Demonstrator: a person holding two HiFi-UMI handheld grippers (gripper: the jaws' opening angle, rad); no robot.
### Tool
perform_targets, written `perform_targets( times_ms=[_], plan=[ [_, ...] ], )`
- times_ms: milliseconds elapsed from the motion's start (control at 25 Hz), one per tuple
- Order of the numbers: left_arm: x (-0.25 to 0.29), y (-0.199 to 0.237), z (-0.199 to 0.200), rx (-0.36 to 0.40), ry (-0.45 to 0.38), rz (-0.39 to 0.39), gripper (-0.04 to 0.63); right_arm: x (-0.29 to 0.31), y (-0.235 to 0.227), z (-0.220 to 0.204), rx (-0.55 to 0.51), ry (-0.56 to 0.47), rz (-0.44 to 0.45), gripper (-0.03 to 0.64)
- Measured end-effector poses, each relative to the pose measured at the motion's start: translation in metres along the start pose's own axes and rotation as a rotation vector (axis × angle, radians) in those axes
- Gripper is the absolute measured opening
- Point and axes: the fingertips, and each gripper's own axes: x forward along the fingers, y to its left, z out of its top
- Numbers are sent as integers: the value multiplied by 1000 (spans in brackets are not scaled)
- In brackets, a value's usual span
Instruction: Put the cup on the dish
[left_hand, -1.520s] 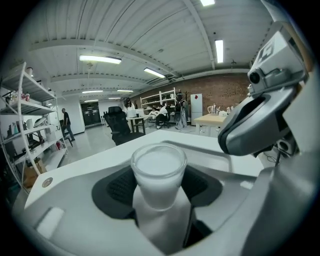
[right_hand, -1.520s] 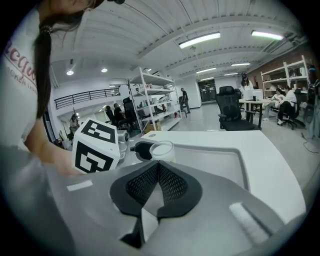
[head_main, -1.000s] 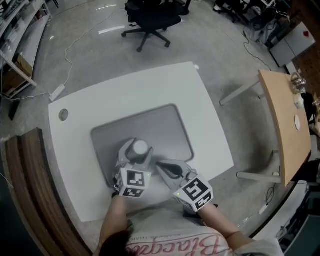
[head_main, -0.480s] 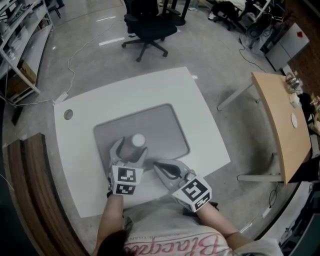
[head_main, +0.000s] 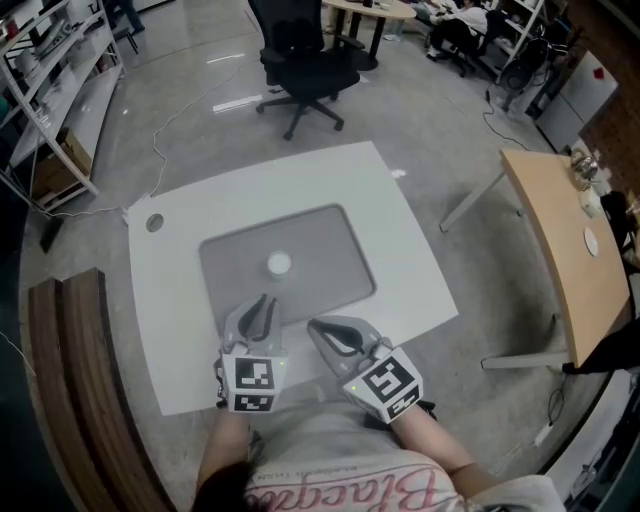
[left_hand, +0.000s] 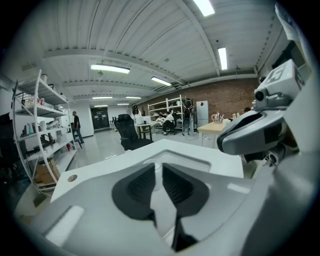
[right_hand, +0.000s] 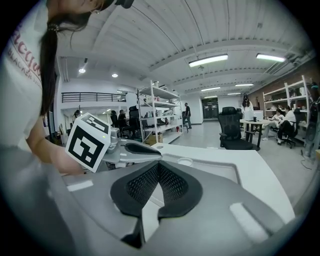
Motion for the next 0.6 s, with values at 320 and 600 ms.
perform_targets(
  times_ms=[320,600],
  plan=[
    [-32,-26,17,29,-52,-34,-2,-20,16,4,-27,-31,-19,-5],
    [-48,-40,25,42,-70,-47,-2,-37,20,6,-6,-68,-46,-3]
  ],
)
